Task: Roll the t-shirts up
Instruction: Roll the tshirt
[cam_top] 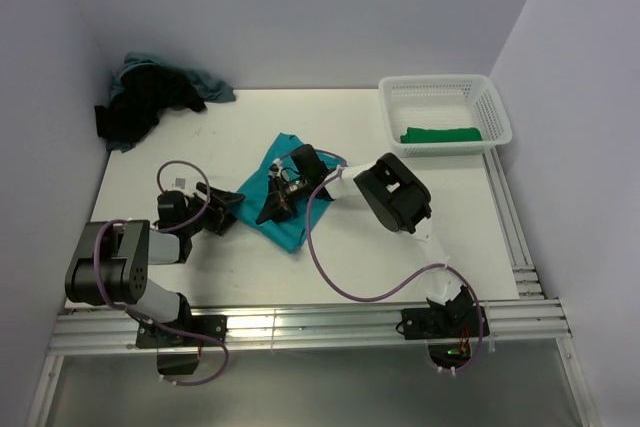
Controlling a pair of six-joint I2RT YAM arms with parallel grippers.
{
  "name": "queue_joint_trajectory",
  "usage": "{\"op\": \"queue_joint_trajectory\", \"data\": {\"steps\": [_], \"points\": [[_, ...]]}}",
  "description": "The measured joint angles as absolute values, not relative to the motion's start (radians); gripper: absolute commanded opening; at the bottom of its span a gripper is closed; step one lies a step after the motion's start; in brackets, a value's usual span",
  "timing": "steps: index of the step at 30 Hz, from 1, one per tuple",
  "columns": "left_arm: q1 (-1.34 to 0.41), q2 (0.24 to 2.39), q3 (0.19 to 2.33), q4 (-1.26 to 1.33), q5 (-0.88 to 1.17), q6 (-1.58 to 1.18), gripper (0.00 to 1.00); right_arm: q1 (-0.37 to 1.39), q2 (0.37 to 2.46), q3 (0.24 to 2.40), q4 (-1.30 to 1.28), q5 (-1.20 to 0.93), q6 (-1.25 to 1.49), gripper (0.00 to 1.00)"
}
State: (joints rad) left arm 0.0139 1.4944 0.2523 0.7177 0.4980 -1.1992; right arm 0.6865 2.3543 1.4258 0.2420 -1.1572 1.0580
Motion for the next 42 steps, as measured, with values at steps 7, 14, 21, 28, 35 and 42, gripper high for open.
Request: {"op": "queue_joint_trajectory", "data": {"steps": [7, 14, 21, 28, 35, 42], "points": [[0.014, 1.543, 0.266, 0.764, 0.492, -1.198, 0.70, 0.686, 2.354, 1.426, 0.240, -1.157, 1.056, 0.00], [0.013, 1.589, 0.285, 0.799, 0.491, -1.194, 0.58, 0.686, 2.354, 1.440, 0.205, -1.155, 1.042, 0.00], [-0.004, 1.628, 0.309, 0.780, 0.488, -1.184, 0.34, 0.686, 2.355, 1.470, 0.124, -1.145, 0.999, 0.02], [-0.015, 1.617, 0.387, 0.620, 0.473, -1.115, 0.00, 0.687, 2.355, 1.490, 0.056, -1.121, 0.945, 0.32], [-0.017, 1.603, 0.484, 0.436, 0.439, -1.039, 0.00, 0.687, 2.347, 1.525, -0.070, -1.093, 0.847, 0.58], [-0.017, 1.604, 0.551, 0.281, 0.419, -0.999, 0.00, 0.687, 2.304, 1.534, -0.251, -1.030, 0.717, 0.61]]}}
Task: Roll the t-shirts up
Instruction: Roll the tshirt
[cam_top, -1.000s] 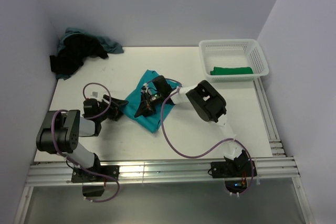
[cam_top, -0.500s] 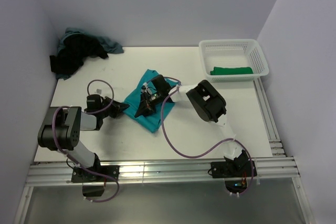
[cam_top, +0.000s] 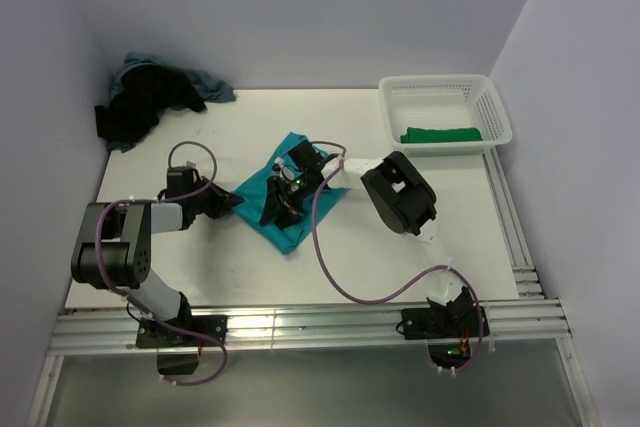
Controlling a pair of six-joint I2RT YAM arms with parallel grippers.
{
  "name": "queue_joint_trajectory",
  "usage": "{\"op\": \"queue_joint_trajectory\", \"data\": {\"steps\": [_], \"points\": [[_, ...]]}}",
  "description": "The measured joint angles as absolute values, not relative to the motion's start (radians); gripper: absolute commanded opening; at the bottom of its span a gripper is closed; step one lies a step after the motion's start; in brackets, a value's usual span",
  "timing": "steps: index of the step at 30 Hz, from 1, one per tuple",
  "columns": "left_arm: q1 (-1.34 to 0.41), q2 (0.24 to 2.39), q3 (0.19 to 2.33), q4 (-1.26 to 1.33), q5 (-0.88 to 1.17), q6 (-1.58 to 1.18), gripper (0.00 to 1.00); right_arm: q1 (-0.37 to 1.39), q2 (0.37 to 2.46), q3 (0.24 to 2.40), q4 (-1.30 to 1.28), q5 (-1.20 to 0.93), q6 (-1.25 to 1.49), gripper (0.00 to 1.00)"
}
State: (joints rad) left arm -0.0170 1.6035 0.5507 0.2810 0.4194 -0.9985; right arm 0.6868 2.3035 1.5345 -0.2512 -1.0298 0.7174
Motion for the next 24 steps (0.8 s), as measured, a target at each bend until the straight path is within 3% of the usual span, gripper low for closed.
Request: {"op": "queue_joint_trajectory", "data": {"steps": [12, 24], "points": [[-0.017, 1.628, 0.588, 0.253, 0.421, -0.988, 0.00, 0.696, 2.185, 1.539, -0.524, -0.826, 0.498, 0.63], [-0.018, 1.628, 0.601, 0.222, 0.414, -0.981, 0.00, 0.764, 2.117, 1.584, -0.621, -0.672, 0.404, 0.65]]}}
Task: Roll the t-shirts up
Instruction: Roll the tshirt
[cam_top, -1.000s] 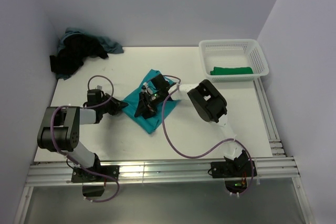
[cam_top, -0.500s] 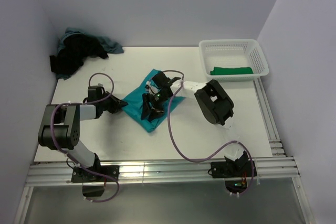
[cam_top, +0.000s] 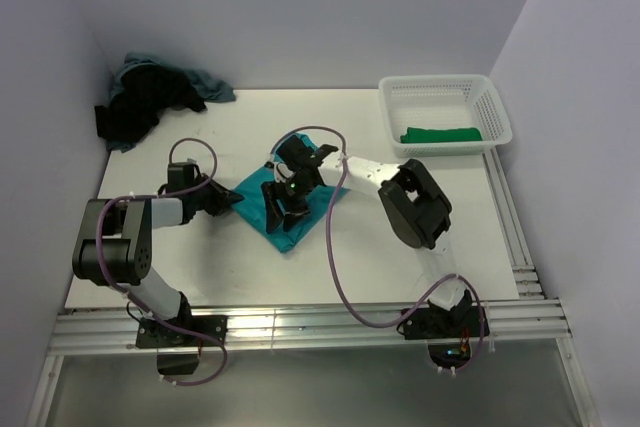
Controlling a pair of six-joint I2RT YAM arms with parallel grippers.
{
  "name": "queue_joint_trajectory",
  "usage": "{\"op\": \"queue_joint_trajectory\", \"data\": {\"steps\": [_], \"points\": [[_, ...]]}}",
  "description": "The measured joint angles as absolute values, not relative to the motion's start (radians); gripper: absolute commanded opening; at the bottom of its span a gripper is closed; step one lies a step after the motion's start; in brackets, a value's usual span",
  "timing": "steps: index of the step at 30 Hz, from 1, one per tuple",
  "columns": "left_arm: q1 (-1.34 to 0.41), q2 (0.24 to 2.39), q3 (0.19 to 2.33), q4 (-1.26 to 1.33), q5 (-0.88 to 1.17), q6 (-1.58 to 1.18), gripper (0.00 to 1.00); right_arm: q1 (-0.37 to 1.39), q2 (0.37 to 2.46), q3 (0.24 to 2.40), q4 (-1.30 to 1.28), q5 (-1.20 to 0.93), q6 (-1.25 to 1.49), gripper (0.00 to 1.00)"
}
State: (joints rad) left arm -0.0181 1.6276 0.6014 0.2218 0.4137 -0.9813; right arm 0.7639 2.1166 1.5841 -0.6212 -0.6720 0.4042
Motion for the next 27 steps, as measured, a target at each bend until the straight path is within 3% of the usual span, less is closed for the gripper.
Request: {"op": "queue_joint_trajectory", "data": {"steps": [17, 27], "points": [[-0.021, 1.642, 0.667, 0.107, 0.410, -0.953, 0.00, 0.949, 2.032, 1.626, -0.664, -0.225, 0.345, 0.61], [-0.021, 1.676, 0.738, 0.012, 0.413, -0.939, 0.00, 1.032, 2.033, 1.636, -0.688, -0.071, 0.331, 0.59]]}}
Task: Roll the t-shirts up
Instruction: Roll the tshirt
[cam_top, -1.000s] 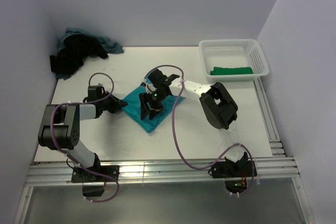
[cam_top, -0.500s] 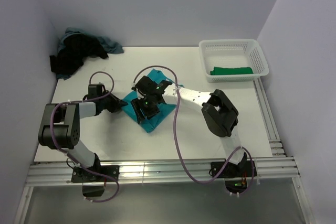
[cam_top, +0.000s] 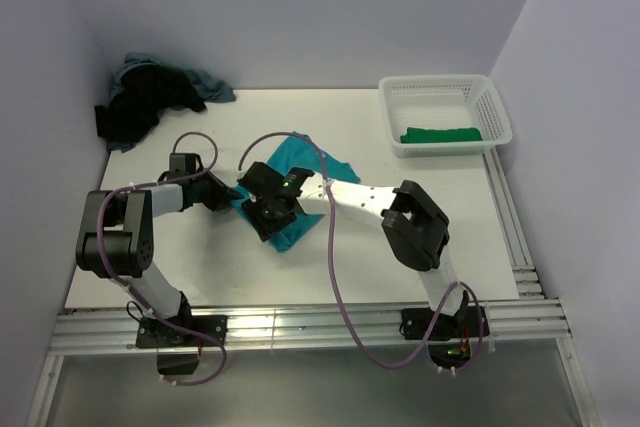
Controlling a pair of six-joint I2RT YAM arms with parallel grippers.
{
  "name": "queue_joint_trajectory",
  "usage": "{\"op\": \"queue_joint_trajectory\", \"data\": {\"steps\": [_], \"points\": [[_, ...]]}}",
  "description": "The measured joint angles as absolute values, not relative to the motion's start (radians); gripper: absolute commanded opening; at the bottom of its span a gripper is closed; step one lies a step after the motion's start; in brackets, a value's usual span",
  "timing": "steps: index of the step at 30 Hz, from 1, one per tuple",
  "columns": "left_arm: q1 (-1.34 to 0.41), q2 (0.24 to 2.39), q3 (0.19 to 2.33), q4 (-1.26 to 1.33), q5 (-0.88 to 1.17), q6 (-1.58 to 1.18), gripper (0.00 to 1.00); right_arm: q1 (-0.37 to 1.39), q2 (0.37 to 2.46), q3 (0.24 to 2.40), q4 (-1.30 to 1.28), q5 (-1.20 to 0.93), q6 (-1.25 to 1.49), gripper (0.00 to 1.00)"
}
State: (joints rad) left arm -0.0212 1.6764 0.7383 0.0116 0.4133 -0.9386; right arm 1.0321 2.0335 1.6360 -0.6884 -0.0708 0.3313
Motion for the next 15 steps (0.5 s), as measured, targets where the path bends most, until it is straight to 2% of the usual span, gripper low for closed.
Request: {"op": "queue_joint_trajectory", "data": {"steps": [6, 15], "points": [[-0.022, 1.689, 0.772, -0.044, 0.413, -0.937, 0.00, 1.034, 2.034, 1.630, -0.692, 0.015, 0.332, 0.61], [-0.029, 1.713, 0.843, -0.168, 0.398, -0.929, 0.00, 1.036, 2.063, 1.621, -0.685, 0.038, 0.328, 0.57]]}}
